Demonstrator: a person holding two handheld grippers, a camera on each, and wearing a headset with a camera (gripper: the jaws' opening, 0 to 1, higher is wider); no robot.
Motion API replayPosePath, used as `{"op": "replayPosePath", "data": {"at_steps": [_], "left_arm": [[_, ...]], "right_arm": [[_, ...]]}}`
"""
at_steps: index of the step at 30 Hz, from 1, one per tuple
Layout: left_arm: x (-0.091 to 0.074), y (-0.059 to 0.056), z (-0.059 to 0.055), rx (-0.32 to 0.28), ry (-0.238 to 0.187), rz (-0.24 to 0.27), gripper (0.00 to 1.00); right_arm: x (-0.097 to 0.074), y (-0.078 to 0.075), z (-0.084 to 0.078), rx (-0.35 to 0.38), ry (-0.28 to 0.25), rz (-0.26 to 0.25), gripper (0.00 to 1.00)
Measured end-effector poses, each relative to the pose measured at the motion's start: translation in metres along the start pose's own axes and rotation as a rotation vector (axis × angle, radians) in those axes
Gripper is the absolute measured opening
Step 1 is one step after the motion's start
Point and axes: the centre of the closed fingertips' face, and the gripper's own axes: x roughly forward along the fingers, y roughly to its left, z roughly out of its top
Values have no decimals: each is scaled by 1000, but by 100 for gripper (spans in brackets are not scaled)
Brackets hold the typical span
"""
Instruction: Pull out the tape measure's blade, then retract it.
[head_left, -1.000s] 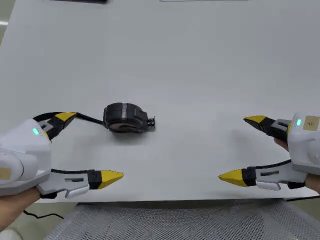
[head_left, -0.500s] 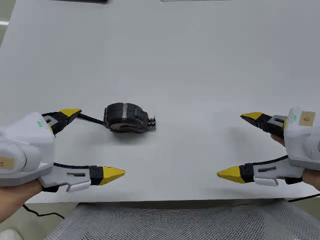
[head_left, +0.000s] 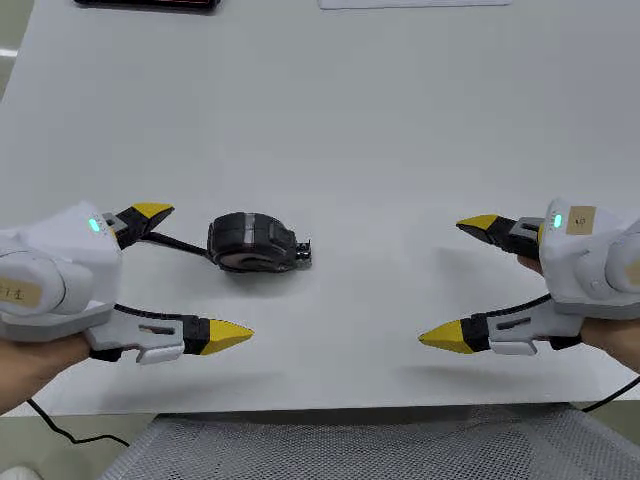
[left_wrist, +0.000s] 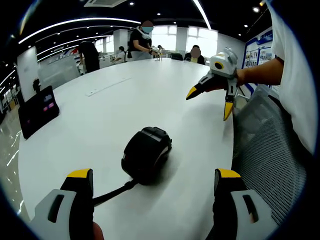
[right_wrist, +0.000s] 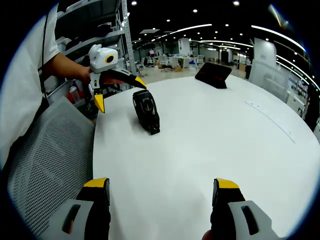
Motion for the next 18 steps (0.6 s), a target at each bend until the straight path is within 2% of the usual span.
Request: {"op": "replayPosePath", "data": {"at_steps": [11,18], "left_arm": [[7,5,1,38,28,-24,96],[11,10,2,64,37,-32,90]], "right_arm": [[11,-4,8,-38,13,35,83],[16,-5,11,-55,18,50,82]]}}
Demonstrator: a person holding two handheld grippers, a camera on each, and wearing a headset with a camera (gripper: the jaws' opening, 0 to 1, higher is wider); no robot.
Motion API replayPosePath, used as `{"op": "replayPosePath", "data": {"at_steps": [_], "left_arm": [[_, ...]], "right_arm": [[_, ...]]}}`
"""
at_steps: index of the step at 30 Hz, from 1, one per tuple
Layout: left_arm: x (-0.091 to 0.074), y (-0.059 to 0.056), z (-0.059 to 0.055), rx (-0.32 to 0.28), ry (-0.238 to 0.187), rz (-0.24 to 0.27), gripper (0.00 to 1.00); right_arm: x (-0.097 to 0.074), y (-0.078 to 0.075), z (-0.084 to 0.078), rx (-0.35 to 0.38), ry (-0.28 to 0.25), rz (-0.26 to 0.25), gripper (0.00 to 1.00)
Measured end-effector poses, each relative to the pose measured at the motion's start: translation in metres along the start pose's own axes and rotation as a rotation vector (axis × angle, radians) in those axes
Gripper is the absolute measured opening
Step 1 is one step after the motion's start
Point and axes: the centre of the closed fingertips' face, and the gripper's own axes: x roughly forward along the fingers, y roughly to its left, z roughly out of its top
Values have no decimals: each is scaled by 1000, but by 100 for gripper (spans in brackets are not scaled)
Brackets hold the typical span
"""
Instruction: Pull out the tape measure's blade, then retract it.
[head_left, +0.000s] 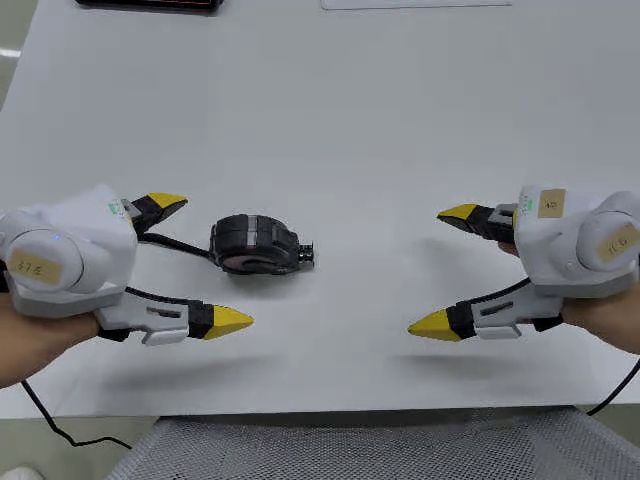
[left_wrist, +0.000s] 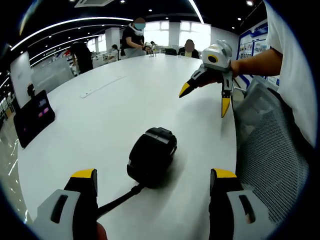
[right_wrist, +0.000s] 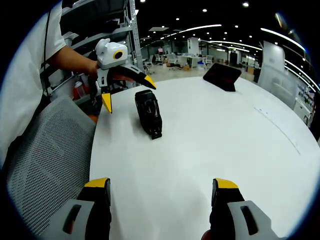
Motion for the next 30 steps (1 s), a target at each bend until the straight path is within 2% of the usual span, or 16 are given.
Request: {"op": "replayPosePath", "data": {"at_steps": [13,24,30], "left_arm": [[6,11,-1,40,47,-16,70],[12,12,-6,64,82,-42,53],[17,12,-7,71,99,-56,47]], "right_arm": [[5,-5,3,-19,7,14,81],[9,-6,4,-21,5,17,81],[11,-6,5,-22,5,17,80]]}}
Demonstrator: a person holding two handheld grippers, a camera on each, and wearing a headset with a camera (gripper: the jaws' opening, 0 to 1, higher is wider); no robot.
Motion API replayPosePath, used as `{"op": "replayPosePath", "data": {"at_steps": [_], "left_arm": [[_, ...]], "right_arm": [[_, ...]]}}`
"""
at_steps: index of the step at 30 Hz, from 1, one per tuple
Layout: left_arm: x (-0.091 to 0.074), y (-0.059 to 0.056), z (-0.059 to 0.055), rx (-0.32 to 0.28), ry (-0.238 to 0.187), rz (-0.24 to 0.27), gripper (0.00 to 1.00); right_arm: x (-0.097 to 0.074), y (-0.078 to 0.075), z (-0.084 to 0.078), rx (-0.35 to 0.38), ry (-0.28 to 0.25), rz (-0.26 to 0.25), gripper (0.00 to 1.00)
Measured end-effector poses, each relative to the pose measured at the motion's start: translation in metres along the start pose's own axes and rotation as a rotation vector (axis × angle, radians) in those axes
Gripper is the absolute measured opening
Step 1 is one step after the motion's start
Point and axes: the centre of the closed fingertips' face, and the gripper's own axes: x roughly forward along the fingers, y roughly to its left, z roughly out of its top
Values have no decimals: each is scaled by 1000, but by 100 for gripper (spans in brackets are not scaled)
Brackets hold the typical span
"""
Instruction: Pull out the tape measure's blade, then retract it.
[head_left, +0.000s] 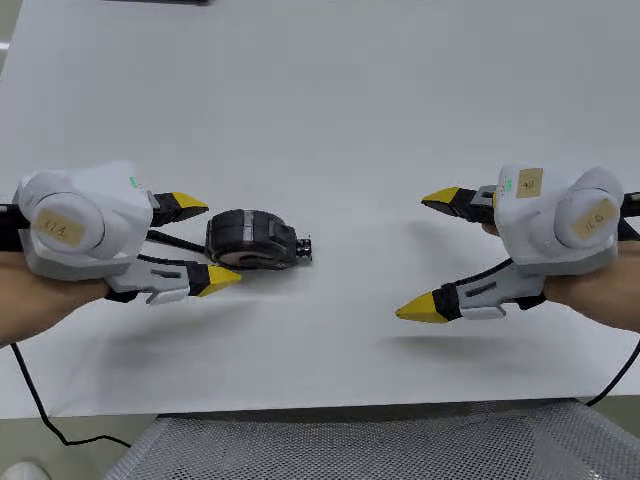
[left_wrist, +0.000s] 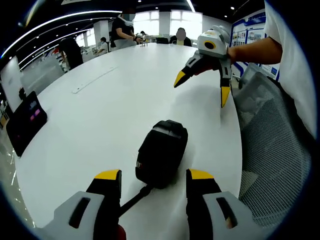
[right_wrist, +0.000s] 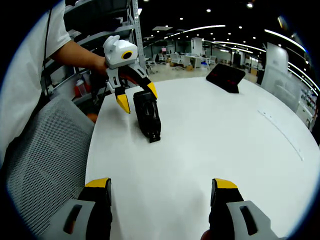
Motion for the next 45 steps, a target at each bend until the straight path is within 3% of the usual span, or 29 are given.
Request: {"op": "replayPosePath", "data": {"at_steps": [15,35,37,38,45], "left_arm": [[9,-2,-1,18,23,-29,34],[12,-6,-1,51,53,-72,29],[12,-5,-2,66,64,-77,29],[11,-2,-3,121,84,-68,28],[13,-5,-4,112,98,-86,27]], "right_arm": [[3,0,-1,-2,3,8,79],[11,0,8,-12,-8,25,76],[14,0,10,-13,-9,31,76],[15,0,11,-15,-10,33,76],[23,0,15,-21,-15,51,73]]}}
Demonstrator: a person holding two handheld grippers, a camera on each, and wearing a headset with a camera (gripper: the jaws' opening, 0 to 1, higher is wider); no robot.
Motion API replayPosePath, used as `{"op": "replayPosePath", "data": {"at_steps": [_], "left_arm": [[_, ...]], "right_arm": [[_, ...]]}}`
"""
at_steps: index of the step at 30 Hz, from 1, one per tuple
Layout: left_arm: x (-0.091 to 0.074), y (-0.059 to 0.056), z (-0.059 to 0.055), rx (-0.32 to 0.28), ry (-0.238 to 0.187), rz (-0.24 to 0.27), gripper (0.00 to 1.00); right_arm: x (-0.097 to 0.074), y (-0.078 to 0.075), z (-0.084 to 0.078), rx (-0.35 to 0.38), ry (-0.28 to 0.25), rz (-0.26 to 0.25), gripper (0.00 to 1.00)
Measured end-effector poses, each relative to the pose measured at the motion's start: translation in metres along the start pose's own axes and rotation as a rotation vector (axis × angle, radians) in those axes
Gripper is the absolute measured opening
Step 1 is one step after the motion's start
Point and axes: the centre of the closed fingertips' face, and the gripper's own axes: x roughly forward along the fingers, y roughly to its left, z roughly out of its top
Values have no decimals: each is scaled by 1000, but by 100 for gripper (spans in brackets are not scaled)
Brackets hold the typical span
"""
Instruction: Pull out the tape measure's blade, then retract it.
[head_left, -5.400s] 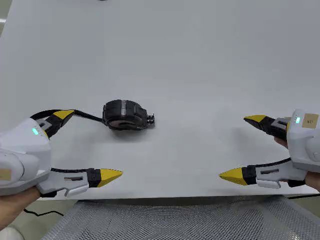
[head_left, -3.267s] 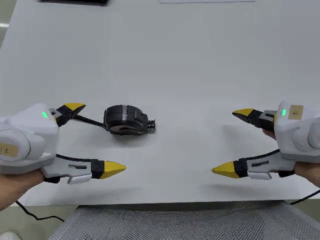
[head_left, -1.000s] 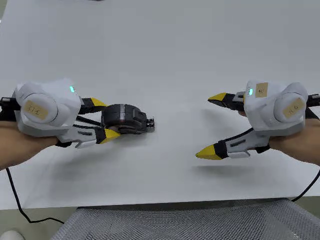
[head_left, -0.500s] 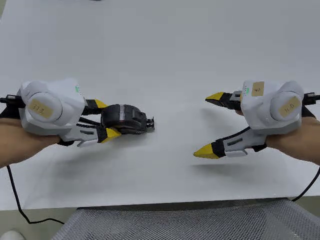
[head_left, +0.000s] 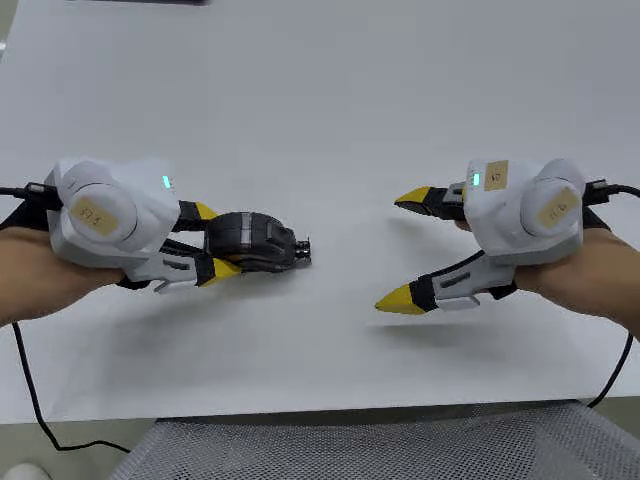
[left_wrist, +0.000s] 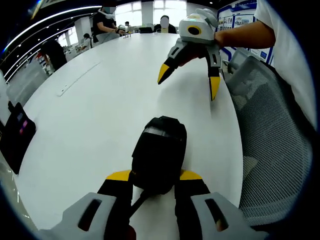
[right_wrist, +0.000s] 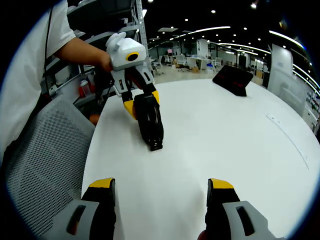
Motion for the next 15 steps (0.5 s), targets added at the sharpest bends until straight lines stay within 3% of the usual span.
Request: {"op": "replayPosePath", "data": {"at_steps": [15], "left_arm": [[1,1,-1,39,39,3,26]], "right_arm": [[17,-4,9,-32,-7,31,65]]}}
